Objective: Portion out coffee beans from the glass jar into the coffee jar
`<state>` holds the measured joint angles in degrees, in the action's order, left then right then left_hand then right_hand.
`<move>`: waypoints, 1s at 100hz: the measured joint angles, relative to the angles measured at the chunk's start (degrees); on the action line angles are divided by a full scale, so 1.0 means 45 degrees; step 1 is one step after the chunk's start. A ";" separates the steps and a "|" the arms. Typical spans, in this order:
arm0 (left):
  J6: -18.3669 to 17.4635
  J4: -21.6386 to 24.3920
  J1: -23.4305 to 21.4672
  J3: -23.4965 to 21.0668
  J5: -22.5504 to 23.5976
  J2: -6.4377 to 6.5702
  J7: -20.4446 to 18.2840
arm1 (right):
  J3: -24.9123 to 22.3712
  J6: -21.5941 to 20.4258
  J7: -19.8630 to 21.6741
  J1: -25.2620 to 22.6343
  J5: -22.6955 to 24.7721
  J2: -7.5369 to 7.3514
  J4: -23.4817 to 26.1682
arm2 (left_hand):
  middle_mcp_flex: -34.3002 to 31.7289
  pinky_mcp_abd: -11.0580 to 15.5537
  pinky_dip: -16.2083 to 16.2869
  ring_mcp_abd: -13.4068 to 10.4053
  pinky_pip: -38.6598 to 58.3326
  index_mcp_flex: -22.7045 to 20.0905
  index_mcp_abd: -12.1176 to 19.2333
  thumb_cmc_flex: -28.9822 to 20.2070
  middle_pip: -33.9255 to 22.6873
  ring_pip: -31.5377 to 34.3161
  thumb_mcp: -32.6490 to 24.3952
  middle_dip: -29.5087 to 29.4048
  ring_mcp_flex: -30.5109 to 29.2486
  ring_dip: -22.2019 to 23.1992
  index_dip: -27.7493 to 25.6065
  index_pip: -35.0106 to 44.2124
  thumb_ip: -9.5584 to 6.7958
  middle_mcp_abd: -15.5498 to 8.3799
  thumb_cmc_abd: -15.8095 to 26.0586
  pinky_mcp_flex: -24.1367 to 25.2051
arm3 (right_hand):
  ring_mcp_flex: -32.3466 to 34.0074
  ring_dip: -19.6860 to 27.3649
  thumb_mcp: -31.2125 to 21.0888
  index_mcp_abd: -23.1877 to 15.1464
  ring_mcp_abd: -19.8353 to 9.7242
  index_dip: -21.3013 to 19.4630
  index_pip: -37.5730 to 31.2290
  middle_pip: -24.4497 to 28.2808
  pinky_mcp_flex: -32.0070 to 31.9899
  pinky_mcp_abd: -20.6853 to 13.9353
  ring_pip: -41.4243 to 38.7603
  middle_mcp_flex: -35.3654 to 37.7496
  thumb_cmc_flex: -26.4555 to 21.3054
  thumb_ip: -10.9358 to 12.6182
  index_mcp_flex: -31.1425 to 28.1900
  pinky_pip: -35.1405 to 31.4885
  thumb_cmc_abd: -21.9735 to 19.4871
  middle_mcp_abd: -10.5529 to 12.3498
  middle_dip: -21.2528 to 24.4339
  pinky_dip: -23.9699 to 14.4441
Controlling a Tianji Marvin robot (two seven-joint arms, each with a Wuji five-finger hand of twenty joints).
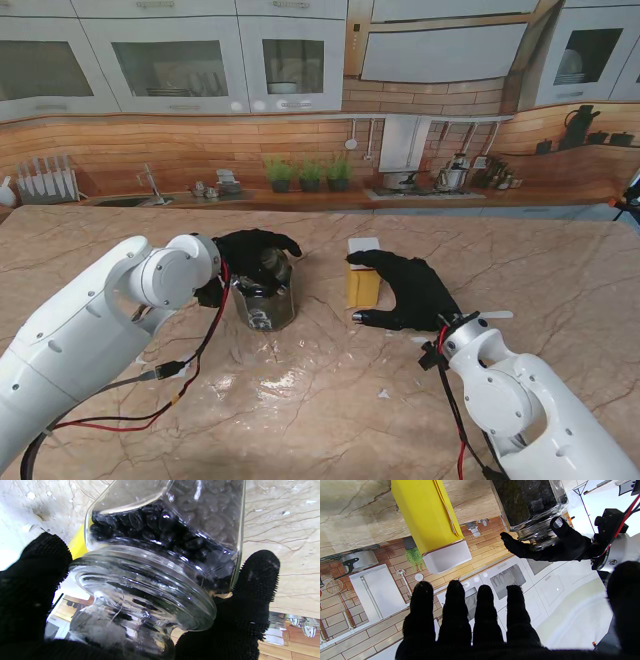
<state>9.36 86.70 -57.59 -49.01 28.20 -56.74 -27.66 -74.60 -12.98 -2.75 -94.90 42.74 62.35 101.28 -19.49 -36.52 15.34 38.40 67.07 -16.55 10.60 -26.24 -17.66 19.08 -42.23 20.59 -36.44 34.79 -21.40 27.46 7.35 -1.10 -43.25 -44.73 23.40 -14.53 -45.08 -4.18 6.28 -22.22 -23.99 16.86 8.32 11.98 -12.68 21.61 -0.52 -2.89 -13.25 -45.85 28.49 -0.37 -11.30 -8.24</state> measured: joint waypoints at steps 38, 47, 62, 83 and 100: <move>-0.0133 0.0434 -0.0837 -0.0623 0.1124 -0.0194 0.0553 | 0.0059 -0.0032 -0.0001 0.0040 -0.0039 0.0003 -0.0016 | -0.0004 0.0459 0.0230 -0.0624 -0.0027 0.0333 0.0000 0.0037 0.0000 0.0161 0.0120 0.0000 -0.0170 -0.0050 0.0000 0.0000 -0.0012 -0.0018 0.0066 0.0181 | 0.0001 0.0000 0.0000 0.0012 0.0000 0.0000 0.0000 0.0000 0.0000 0.0000 0.0000 0.0000 -0.0001 0.0000 -0.0001 0.0000 0.0000 0.0000 0.0000 0.0000; -0.0199 0.0601 -0.1319 -0.1022 0.1314 -0.0301 0.0904 | 0.0058 -0.0024 -0.0001 0.0039 -0.0033 0.0004 -0.0017 | -0.0004 0.0498 0.0345 -0.0729 -0.0021 0.0324 0.0000 0.0037 0.0000 0.0164 0.0120 0.0000 -0.0170 -0.0051 0.0000 0.0000 -0.0012 -0.0018 0.0065 0.0439 | 0.0002 0.0000 0.0000 0.0015 0.0000 0.0000 0.0000 0.0000 0.0000 0.0000 -0.0001 0.0000 -0.0001 0.0000 -0.0001 0.0000 0.0000 0.0000 0.0000 0.0000; -0.0410 0.1009 -0.1911 -0.1480 0.1688 -0.0386 0.0933 | 0.0093 0.0003 0.0001 0.0050 -0.0033 0.0004 -0.0023 | -0.0004 0.0644 0.0489 -0.1006 -0.0019 0.0295 0.0000 0.0043 0.0000 0.0185 0.0121 0.0000 -0.0170 -0.0051 0.0000 0.0000 -0.0013 -0.0023 0.0079 0.0690 | 0.0002 0.0000 0.0000 0.0018 0.0000 0.0000 0.0000 0.0000 0.0000 0.0000 -0.0001 0.0000 -0.0001 0.0000 -0.0001 0.0000 0.0000 0.0000 0.0000 0.0000; -0.0428 0.1620 -0.2435 -0.1907 0.1749 -0.0370 0.0482 | 0.0147 0.0009 0.0014 0.0107 -0.0054 0.0004 -0.0058 | -0.0168 0.0603 0.0626 -0.1006 -0.0025 0.0181 -0.0001 0.0043 -0.0006 0.0159 0.0316 0.0000 -0.0145 -0.0192 0.0000 0.0000 0.0000 -0.0062 0.0194 0.0936 | 0.0004 0.0000 0.0000 0.0019 0.0000 0.0000 0.0000 0.0000 0.0000 0.0000 -0.0001 0.0000 -0.0001 0.0000 0.0000 0.0000 0.0000 0.0000 -0.0001 0.0000; -0.0504 0.1779 -0.2638 -0.2020 0.1761 -0.0366 0.0541 | 0.0162 0.0016 0.0014 0.0113 -0.0066 0.0004 -0.0065 | -0.0289 0.0580 0.0641 -0.1006 -0.0029 0.0089 -0.0006 0.0043 0.0006 0.0157 0.0411 -0.0003 -0.0141 -0.0200 0.0007 0.0000 0.0000 -0.0068 0.0194 0.1023 | 0.0004 0.0000 0.0000 0.0020 0.0000 0.0000 0.0000 0.0000 0.0000 0.0000 -0.0001 -0.0001 -0.0001 0.0000 -0.0001 0.0000 0.0000 0.0000 0.0000 0.0000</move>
<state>7.09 94.71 -69.46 -58.10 36.12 -58.39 -25.22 -73.87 -12.91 -2.68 -94.39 42.44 62.37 100.99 -20.80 -33.90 18.23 33.87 66.93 -16.14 10.58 -26.04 -17.64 19.79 -40.39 20.58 -37.07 33.89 -21.36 27.46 7.35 -1.40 -42.38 -40.13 23.41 -14.53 -45.08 -4.09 6.28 -22.22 -23.99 16.86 8.32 11.98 -12.69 21.60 -0.53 -2.89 -13.26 -45.85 28.49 -0.37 -11.30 -8.24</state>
